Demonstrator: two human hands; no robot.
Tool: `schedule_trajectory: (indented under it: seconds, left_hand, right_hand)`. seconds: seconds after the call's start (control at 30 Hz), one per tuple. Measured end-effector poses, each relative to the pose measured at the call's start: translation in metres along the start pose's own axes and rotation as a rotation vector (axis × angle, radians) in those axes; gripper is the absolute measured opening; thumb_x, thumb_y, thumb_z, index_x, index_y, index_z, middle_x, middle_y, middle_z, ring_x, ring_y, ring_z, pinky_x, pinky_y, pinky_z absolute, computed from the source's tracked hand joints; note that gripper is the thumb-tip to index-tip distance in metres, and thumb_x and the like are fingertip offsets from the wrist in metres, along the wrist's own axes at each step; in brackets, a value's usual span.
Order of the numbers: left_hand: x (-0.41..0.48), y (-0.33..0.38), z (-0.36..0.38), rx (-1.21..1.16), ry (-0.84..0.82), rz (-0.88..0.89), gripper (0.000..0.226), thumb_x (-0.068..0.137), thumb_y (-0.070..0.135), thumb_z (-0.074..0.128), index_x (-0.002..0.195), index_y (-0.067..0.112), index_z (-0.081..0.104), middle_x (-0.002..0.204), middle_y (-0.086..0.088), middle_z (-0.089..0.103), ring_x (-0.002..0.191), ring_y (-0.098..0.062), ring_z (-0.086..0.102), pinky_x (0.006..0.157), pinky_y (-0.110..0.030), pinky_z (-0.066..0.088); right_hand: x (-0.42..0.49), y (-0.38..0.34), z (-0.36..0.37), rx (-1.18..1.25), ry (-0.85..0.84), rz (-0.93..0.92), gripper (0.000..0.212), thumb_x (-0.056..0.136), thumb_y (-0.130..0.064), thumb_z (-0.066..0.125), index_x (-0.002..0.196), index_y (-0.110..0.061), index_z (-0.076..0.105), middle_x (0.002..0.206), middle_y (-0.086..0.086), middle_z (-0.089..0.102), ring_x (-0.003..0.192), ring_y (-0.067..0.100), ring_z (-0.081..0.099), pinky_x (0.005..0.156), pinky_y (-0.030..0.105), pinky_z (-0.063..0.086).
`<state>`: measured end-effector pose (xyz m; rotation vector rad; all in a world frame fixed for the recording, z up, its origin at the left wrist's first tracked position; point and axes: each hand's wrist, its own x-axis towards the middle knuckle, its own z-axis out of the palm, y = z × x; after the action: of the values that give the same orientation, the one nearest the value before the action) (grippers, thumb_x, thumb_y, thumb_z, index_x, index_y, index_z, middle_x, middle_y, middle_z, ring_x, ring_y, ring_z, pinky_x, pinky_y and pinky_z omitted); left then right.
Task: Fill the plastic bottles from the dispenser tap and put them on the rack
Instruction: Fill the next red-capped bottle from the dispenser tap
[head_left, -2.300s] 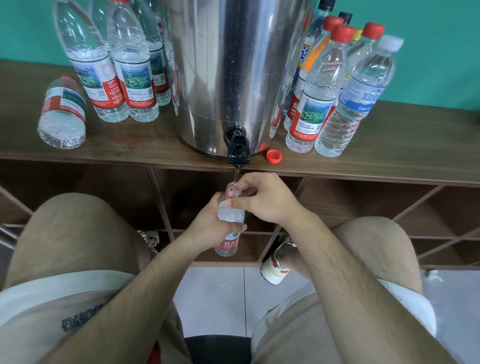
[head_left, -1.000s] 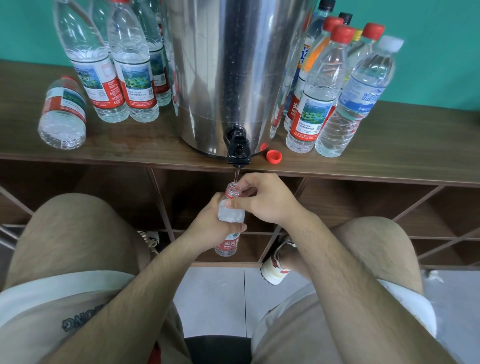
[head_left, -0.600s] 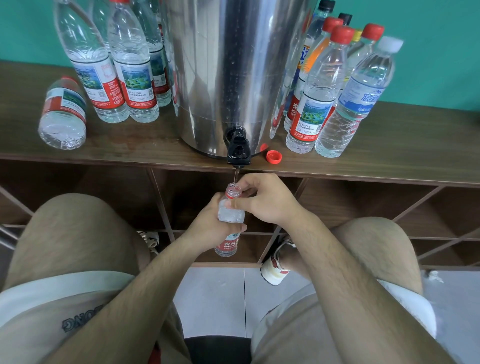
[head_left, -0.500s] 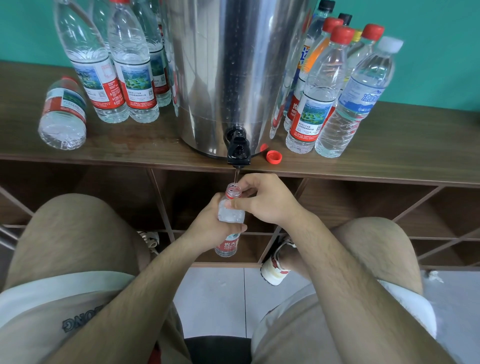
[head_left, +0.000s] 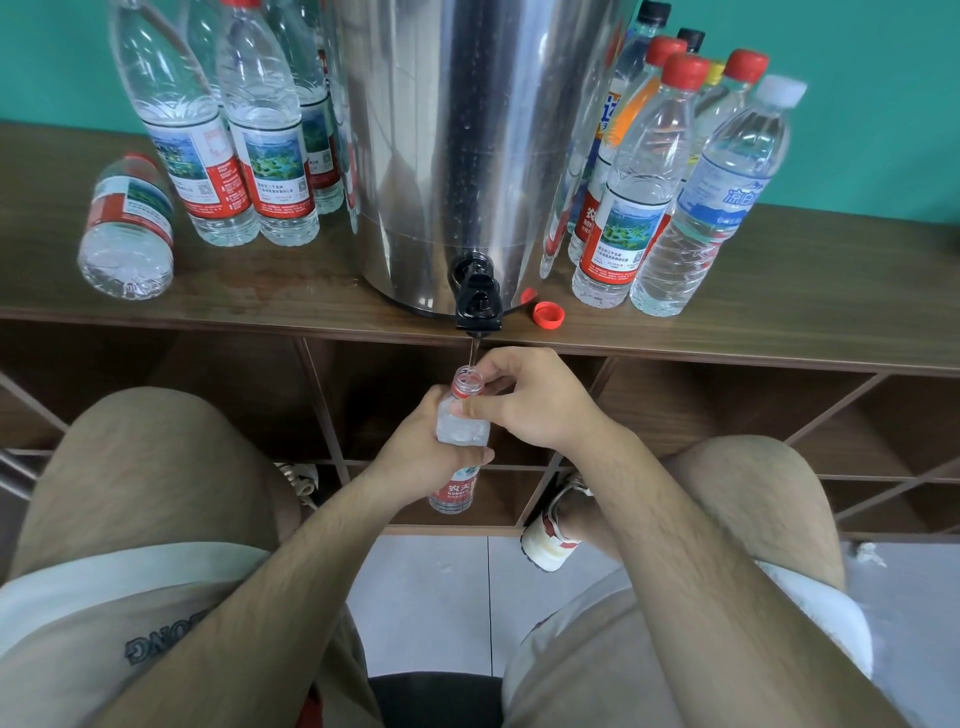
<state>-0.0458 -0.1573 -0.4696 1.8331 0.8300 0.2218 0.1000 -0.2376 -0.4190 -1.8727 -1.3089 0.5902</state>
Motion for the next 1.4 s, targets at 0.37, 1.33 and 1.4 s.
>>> schedule_trajectory:
  seconds: [0.37,1.33,1.4]
  left_hand:
    - [0.000,0.002,-0.001,0.031,0.052,0.016,0.074,0.083,0.027,0.087,0.143,0.023,0.042,0.123,0.005,0.057,0.111,-0.016,0.060,0.099,-0.035,0.054]
    - [-0.007,0.006,-0.003,0.001,0.102,0.042,0.067,0.082,0.027,0.087,0.136,0.027,0.048,0.123,0.005,0.061,0.115,-0.020,0.063,0.105,-0.042,0.054]
    - [-0.007,0.005,-0.003,0.012,0.106,0.045,0.066,0.082,0.028,0.087,0.135,0.027,0.048,0.121,0.006,0.061,0.113,-0.020,0.063,0.103,-0.041,0.054]
  right_hand:
    - [-0.002,-0.003,0.000,-0.020,0.028,0.002,0.019,0.081,-0.028,0.089,0.095,-0.023,0.078,0.092,-0.010,0.077,0.088,0.005,0.072,0.085,0.038,0.061]
    - [-0.024,-0.045,-0.027,-0.348,0.504,-0.776,0.028,0.097,0.011,0.060,0.121,0.003,0.070,0.142,0.015,0.062,0.138,0.030,0.056,0.117,0.040,0.041]
    - [-0.024,-0.045,-0.030,-0.339,0.488,-0.786,0.024,0.099,0.005,0.064,0.122,0.002,0.070,0.143,0.013,0.062,0.139,0.028,0.056,0.117,0.039,0.042]
